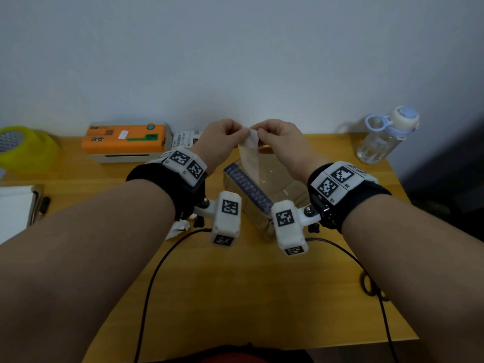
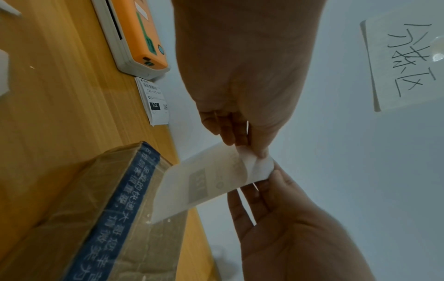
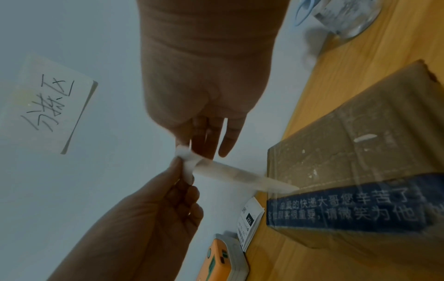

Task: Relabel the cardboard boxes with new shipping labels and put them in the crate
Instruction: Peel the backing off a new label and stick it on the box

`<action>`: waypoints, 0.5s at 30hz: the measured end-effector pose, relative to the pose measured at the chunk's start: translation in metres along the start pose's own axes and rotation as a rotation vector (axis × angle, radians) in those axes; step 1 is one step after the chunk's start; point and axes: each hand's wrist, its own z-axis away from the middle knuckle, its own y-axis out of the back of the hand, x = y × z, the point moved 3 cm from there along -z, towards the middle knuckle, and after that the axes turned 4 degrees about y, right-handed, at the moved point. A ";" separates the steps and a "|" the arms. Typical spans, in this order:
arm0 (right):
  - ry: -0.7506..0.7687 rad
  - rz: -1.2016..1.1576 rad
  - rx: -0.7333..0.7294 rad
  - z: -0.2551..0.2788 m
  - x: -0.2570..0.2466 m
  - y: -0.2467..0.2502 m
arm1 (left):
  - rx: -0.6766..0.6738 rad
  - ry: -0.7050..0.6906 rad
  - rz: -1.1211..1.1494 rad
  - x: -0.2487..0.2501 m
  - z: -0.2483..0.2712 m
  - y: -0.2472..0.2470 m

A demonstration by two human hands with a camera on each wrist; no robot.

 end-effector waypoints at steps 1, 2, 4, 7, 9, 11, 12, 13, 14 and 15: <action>-0.020 -0.066 -0.013 0.002 -0.001 0.000 | -0.005 -0.002 -0.007 0.000 0.000 0.000; -0.042 -0.127 -0.017 0.003 -0.002 0.000 | -0.017 -0.008 -0.020 0.000 0.000 0.000; -0.060 -0.166 -0.005 0.003 -0.003 0.000 | -0.041 -0.022 -0.065 0.000 0.001 -0.001; 0.017 -0.017 -0.002 0.002 -0.003 -0.001 | -0.063 -0.057 -0.091 0.001 0.003 -0.003; 0.027 0.018 0.026 0.000 0.000 0.001 | -0.074 -0.077 -0.104 0.003 0.004 -0.004; 0.024 0.038 0.047 -0.003 0.003 0.003 | -0.090 -0.076 -0.104 0.002 0.005 -0.005; 0.027 0.063 0.049 -0.003 0.004 0.004 | -0.097 -0.072 -0.102 0.002 0.005 -0.005; 0.030 0.091 0.046 -0.003 0.005 0.003 | -0.103 -0.071 -0.101 0.001 0.005 -0.005; 0.030 0.116 0.041 -0.003 0.006 0.003 | -0.111 -0.069 -0.102 0.000 0.005 -0.005; 0.026 0.133 0.035 -0.004 0.007 0.001 | -0.117 -0.070 -0.101 -0.001 0.005 -0.005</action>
